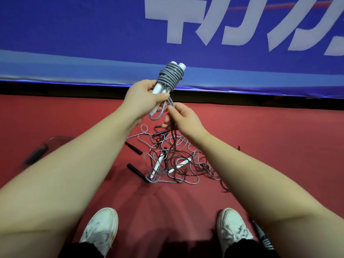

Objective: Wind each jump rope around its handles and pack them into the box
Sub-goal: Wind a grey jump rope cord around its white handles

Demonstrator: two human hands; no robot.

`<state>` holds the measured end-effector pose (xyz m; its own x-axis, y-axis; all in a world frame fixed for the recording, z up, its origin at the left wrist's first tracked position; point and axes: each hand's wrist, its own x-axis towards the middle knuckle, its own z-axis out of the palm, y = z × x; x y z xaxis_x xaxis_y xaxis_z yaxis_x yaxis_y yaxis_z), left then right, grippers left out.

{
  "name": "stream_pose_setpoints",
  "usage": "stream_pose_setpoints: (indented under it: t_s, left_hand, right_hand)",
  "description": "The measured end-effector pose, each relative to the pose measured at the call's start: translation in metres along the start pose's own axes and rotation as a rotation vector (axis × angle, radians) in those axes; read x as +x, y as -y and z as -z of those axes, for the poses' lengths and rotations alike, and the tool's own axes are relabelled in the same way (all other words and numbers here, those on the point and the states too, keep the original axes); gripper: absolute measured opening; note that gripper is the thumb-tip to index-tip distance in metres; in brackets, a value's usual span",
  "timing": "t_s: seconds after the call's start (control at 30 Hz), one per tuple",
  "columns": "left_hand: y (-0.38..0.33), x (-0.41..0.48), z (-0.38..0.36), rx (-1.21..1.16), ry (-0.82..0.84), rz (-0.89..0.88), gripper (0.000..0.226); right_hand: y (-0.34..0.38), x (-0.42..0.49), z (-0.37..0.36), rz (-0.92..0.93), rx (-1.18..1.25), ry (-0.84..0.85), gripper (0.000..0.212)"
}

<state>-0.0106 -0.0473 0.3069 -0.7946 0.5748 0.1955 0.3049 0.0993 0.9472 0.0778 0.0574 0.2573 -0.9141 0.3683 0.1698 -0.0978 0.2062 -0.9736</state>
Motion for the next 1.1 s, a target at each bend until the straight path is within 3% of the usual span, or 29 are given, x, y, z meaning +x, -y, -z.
stream_pose_setpoints:
  t_s: [0.1,0.3,0.43,0.53,0.63,0.73,0.83,0.97,1.1]
  left_hand:
    - [0.000,0.001,0.006,0.059,-0.021,-0.012,0.022]
    - [0.004,-0.001,0.001,0.120,0.015,-0.043,0.021]
    - [0.008,0.007,0.009,0.049,-0.105,-0.014,0.021]
    - [0.025,0.014,0.020,0.135,-0.209,-0.002,0.029]
    - [0.044,0.017,0.032,0.339,-0.263,0.022,0.034]
    - [0.052,0.013,0.033,0.543,-0.202,0.006,0.039]
    - [0.048,0.006,0.025,0.750,-0.095,-0.134,0.036]
    - [0.042,0.001,0.018,0.925,0.018,-0.284,0.034]
    - [0.039,-0.006,0.014,1.051,0.110,-0.365,0.035]
  right_hand:
    - [0.000,0.006,0.005,0.055,-0.158,-0.109,0.024]
    - [-0.014,0.014,0.011,-0.006,-0.422,-0.164,0.019]
    - [-0.029,0.009,0.025,-0.089,-0.507,-0.158,0.023]
    - [-0.026,0.000,0.031,-0.131,-0.538,-0.068,0.027]
    - [0.000,-0.010,0.027,-0.014,-0.780,0.134,0.032]
    - [0.030,-0.015,0.019,0.115,-0.933,0.144,0.034]
    - [0.050,-0.016,0.009,0.087,-0.826,0.109,0.034]
    - [0.061,-0.013,0.010,-0.144,-0.408,0.023,0.035]
    - [0.065,-0.012,0.021,-0.337,-0.076,0.121,0.025]
